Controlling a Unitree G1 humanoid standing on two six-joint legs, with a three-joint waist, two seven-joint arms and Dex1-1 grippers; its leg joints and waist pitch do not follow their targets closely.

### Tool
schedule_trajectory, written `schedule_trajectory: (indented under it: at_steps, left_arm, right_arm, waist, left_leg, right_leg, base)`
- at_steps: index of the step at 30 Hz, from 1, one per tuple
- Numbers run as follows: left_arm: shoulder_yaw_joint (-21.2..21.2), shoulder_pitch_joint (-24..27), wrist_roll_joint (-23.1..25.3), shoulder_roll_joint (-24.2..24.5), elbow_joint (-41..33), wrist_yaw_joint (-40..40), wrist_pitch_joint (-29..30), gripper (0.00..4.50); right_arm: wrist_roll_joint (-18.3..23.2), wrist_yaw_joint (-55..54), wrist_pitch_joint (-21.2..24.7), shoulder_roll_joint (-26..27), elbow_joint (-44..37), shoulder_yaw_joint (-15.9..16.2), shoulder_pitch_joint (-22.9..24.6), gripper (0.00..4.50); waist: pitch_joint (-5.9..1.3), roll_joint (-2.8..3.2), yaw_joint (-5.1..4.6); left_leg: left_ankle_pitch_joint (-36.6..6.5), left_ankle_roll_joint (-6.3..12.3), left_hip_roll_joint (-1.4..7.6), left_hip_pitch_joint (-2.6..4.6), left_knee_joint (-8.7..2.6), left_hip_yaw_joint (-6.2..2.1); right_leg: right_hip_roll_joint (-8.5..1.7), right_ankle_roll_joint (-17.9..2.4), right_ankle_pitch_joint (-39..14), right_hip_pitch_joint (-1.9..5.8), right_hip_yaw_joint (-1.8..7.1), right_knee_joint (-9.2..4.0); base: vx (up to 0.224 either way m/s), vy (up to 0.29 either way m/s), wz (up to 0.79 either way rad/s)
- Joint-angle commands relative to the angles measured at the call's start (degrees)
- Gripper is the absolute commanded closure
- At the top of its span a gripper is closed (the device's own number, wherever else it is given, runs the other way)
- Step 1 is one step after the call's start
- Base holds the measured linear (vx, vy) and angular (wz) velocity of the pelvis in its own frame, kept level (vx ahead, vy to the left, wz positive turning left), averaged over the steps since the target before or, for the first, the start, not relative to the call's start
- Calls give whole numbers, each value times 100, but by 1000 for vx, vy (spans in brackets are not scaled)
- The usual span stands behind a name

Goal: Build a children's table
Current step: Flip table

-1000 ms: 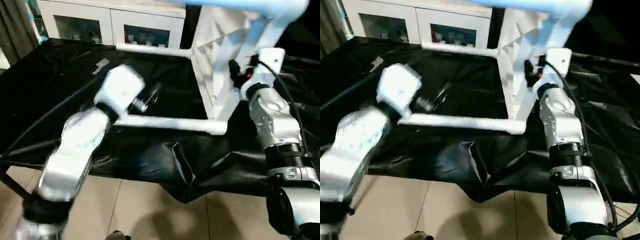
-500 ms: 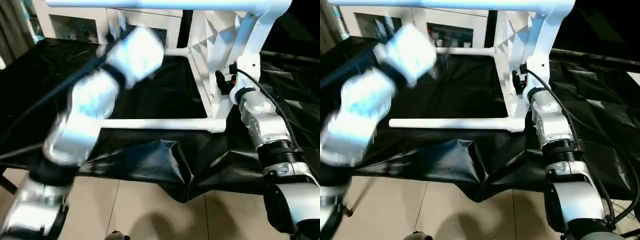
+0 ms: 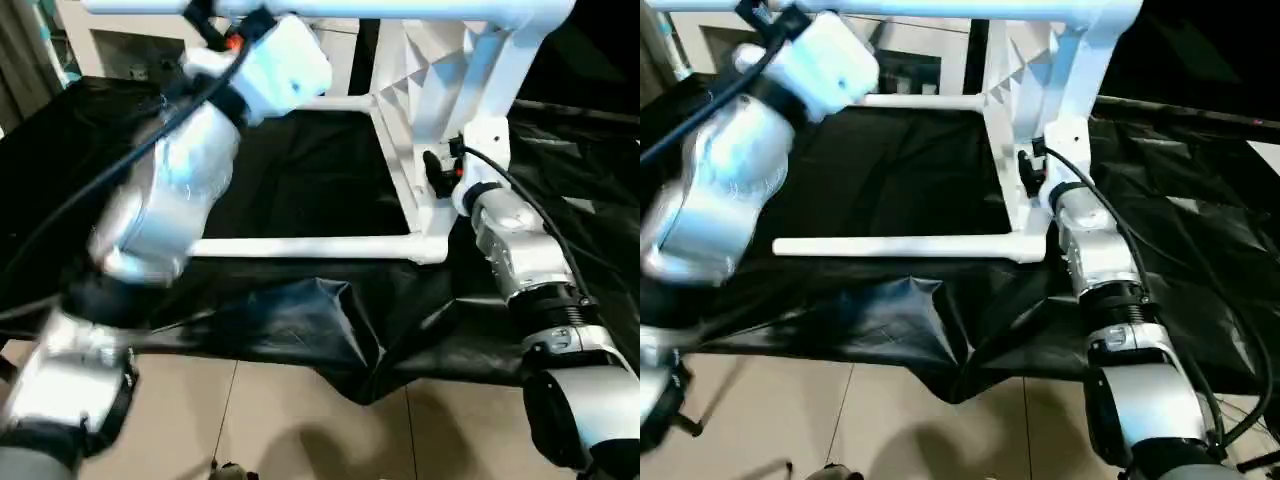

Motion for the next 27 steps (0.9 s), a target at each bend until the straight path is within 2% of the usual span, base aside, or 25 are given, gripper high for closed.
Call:
schedule_trajectory:
  at_steps: [1, 4, 7, 8, 10, 11, 13, 15, 16, 18, 19, 20, 21, 22, 24, 27]
  left_arm:
    - [4, -117, 89, 25, 126, 60, 2, 0]
    - [-3, -180, 151, 74, 329, 80, -21, 0]
    - [23, -256, 160, 62, 492, 111, -110, 0]
    - [42, -288, 157, 45, 550, 82, -147, 18]
    - [58, -306, 132, 29, 593, 39, -150, 18]
    - [57, -328, 156, 32, 638, 36, -164, 18]
    - [71, -346, 84, 22, 702, -42, -178, 46]
    - [65, -358, 92, 24, 740, -33, -200, 57]
    - [61, -384, 114, 24, 799, -43, -229, 59]
    - [65, -393, 119, 22, 817, -42, -234, 77]
    - [74, -406, 109, 13, 851, -64, -239, 88]
    - [80, -420, 91, 4, 884, -101, -237, 96]
    - [83, -426, 79, 0, 896, -120, -243, 99]
    - [81, -432, 56, -8, 907, -157, -243, 106]
    - [75, -437, 30, -23, 919, -208, -277, 118]
    - [-28, -394, 6, -63, 916, -411, -355, 140]
  right_arm:
    - [98, 145, -79, 46, -302, 0, 149, 136]
    - [210, 310, -99, 59, -740, 5, 523, 136]
    - [218, 422, -133, -7, -994, 6, 775, 136]
    - [238, 521, -127, -67, -1159, -14, 934, 134]
    - [266, 594, -118, -121, -1325, -33, 1072, 134]
    - [289, 657, -107, -172, -1537, -61, 1226, 134]
    - [430, 868, -233, -218, -1863, -113, 1456, 133]
    - [524, 1045, -318, -265, -2100, -125, 1624, 133]
    - [689, 1441, -460, -429, -2525, -133, 1967, 133]
    - [711, 1493, -496, -477, -2604, -160, 2042, 133]
    - [775, 1534, -493, -533, -2727, -223, 2135, 133]
    - [888, 1604, -455, -611, -2887, -321, 2246, 133]
    - [923, 1634, -439, -663, -2960, -362, 2300, 133]
    - [883, 1634, -465, -733, -2986, -380, 2341, 133]
    - [789, 1616, -449, -808, -3021, -383, 2394, 133]
    - [621, 1621, -459, -878, -3082, -231, 2475, 133]
  waist:
    - [-478, -2, 37]
    - [-474, -4, 52]
    - [-463, 0, 59]
    - [-457, 0, 65]
    - [-450, 3, 88]
    - [-448, 75, 105]
    - [-446, 33, 130]
    - [-448, 32, 165]
    - [-446, 77, 192]
    - [-438, 32, 213]
    - [-440, 33, 216]
    - [-432, 70, 226]
    - [-426, 53, 236]
    - [-419, 70, 242]
    - [-410, 64, 245]
    - [-410, 68, 244]
  left_leg:
    - [-570, -69, 299, 177, -365, -170]
    - [-561, 31, 298, 179, -370, -170]
    - [-681, -8, 310, 201, -381, -172]
    - [-730, -18, 310, 202, -384, -170]
    - [-833, -57, 316, 216, -394, -174]
    - [-860, -87, 316, 218, -399, -188]
    - [-959, -119, 320, 227, -409, -185]
    - [-965, -118, 329, 229, -413, -187]
    - [-999, -112, 330, 238, -414, -195]
    - [-1044, -79, 329, 229, -420, -191]
    - [-1046, -78, 324, 226, -423, -194]
    - [-1107, -95, 327, 227, -430, -199]
    - [-1201, -118, 333, 245, -428, -195]
    - [-1269, -143, 330, 242, -439, -201]
    - [-1416, -180, 322, 242, -447, -207]
    - [-1494, -209, 324, 235, -452, -217]
  right_leg:
    - [-331, -1206, 73, 255, 263, -326]
    - [-333, -1230, 88, 260, 264, -335]
    - [-337, -1255, -99, 245, 263, -361]
    - [-339, -1248, -154, 243, 266, -372]
    - [-344, -1184, -302, 232, 269, -389]
    - [-349, -1178, -320, 232, 269, -385]
    - [-341, -1129, -352, 228, 272, -406]
    - [-346, -1097, -301, 225, 275, -400]
    - [-355, -1099, -276, 220, 274, -405]
    - [-344, -1077, -286, 225, 273, -417]
    - [-349, -1080, -334, 230, 271, -416]
    - [-360, -1080, -486, 222, 271, -436]
    - [-357, -1041, -607, 207, 275, -459]
    - [-353, -1013, -722, 204, 271, -476]
    - [-360, -967, -1003, 197, 268, -504]
    - [-368, -910, -1191, 188, 269, -523]
  base:
    - [0, 0, 0]
    - [0, 0, 0]
    - [0, 0, 0]
    - [0, 0, 0]
    - [0, 0, 0]
    - [0, 0, 0]
    - [0, 0, 0]
    - [0, 0, 0]
    - [0, 0, 0]
    - [0, 0, 0]
    - [0, 0, 0]
    - [0, 0, 0]
    - [0, 0, 0]
    - [0, 0, 0]
    - [0, 0, 0]
    - [0, 0, 0]
